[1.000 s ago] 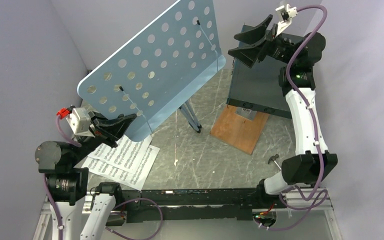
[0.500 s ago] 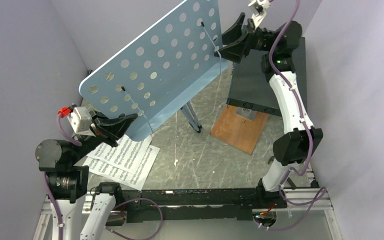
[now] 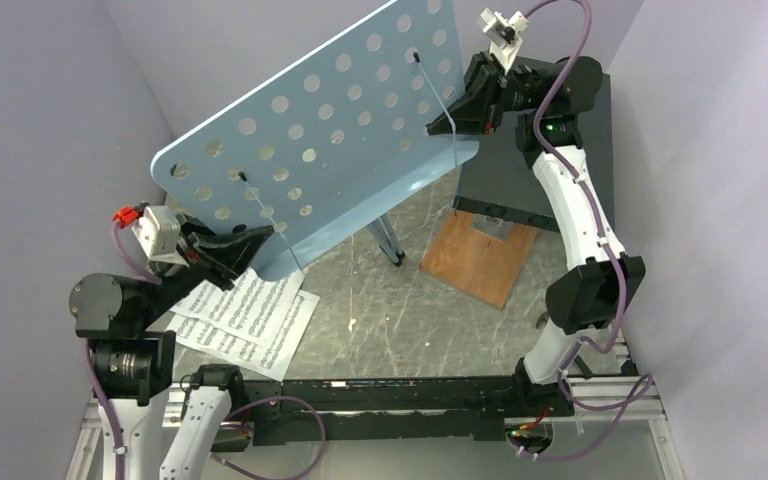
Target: Set up the instrument practice props
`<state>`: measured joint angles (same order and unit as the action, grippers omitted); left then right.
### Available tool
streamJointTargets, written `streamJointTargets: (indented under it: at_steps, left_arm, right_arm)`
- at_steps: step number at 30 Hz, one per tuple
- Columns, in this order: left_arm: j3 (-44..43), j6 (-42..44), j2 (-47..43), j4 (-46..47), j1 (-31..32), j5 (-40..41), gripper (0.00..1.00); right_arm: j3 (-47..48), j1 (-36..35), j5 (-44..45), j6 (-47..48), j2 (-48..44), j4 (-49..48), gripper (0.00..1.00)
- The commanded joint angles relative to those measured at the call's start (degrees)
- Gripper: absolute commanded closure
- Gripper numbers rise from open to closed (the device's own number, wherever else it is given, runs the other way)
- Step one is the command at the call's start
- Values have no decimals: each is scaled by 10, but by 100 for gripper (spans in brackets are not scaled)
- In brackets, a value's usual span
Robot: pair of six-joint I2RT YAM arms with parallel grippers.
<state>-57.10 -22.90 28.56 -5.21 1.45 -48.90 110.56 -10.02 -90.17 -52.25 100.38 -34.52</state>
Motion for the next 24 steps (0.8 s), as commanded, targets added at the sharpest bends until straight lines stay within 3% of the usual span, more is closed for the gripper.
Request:
streamJointTargets:
  at_steps: [1,3,4,10,13,18,20,24]
  left_arm:
    - [-38,14,22,-56,4,76,57]
    - [-47,-6,21,-84,4,139,13]
    - [-53,-14,20,-101,4,176,3]
    - [-101,-67,-7,-227,3,437,1]
    - [-109,-109,-20,-271,4,518,0]
    - [-29,-144,-35,-234,4,479,0]
    - [12,-144,-36,-191,4,410,0]
    - [121,-167,-32,-17,5,230,5]
  right_arm:
    - [-49,18,154,-28,-20,-74,100]
    - [-64,25,176,-18,-27,-64,100]
    - [-72,26,183,-25,-29,-75,100]
    - [-120,51,227,-88,-35,-162,100]
    - [-140,72,252,-122,-37,-188,100]
    - [-162,79,257,-155,-40,-226,100]
    - [-169,80,253,-162,-43,-235,100]
    - [-193,81,248,-182,-59,-277,100]
